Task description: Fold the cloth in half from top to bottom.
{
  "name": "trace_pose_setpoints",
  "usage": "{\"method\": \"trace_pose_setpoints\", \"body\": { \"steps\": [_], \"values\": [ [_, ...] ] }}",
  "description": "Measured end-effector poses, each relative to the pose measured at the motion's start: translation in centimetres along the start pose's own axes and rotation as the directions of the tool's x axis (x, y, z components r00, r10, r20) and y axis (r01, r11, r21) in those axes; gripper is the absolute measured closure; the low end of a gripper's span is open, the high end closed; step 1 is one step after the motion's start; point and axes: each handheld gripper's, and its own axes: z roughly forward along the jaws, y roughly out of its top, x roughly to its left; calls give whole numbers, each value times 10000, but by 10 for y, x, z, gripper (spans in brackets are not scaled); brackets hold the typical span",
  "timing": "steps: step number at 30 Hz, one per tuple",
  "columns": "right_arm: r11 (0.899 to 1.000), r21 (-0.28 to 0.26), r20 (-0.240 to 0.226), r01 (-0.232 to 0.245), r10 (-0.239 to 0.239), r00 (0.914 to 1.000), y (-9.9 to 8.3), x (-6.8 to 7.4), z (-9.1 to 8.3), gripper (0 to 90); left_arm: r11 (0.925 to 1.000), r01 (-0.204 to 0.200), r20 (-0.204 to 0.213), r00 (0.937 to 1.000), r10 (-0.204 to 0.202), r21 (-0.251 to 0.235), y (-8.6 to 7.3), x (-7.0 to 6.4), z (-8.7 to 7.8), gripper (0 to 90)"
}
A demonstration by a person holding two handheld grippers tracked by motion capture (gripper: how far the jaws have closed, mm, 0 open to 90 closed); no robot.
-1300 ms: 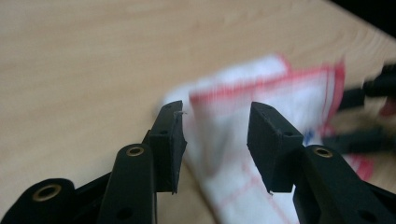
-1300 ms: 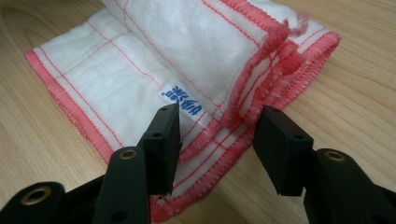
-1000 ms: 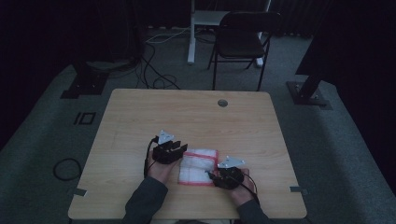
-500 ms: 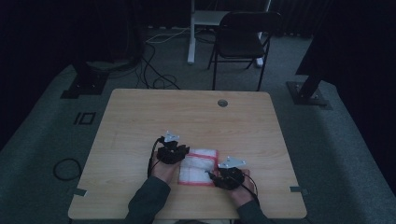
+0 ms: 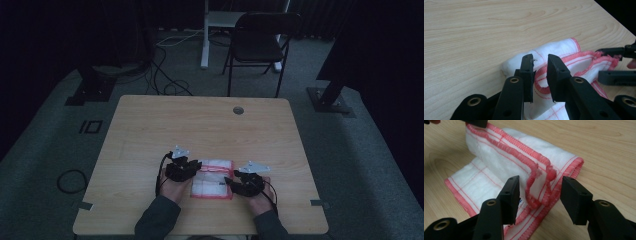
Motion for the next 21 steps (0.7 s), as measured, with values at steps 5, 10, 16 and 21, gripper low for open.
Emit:
{"method": "trace_pose_setpoints", "body": {
  "steps": [5,10,16,21],
  "values": [
    [9998,-174,-172,-50,47,9998,3,-2,-2,502,9999,-38,67,10000,39,-110,-4,-3,-5,758],
    [9998,-134,-289,129,-132,9995,4,-2,-2,502,9997,40,106,9999,-38,-231,-9,-4,-10,758],
    [9997,-193,-383,149,-156,9991,6,-4,-3,521,9996,110,161,9998,-106,-261,-19,-3,-14,758],
    [9998,-134,-390,121,-126,9992,3,-5,-3,521,9995,190,205,9996,-185,-250,-29,-1,-16,756]
  ]
}}
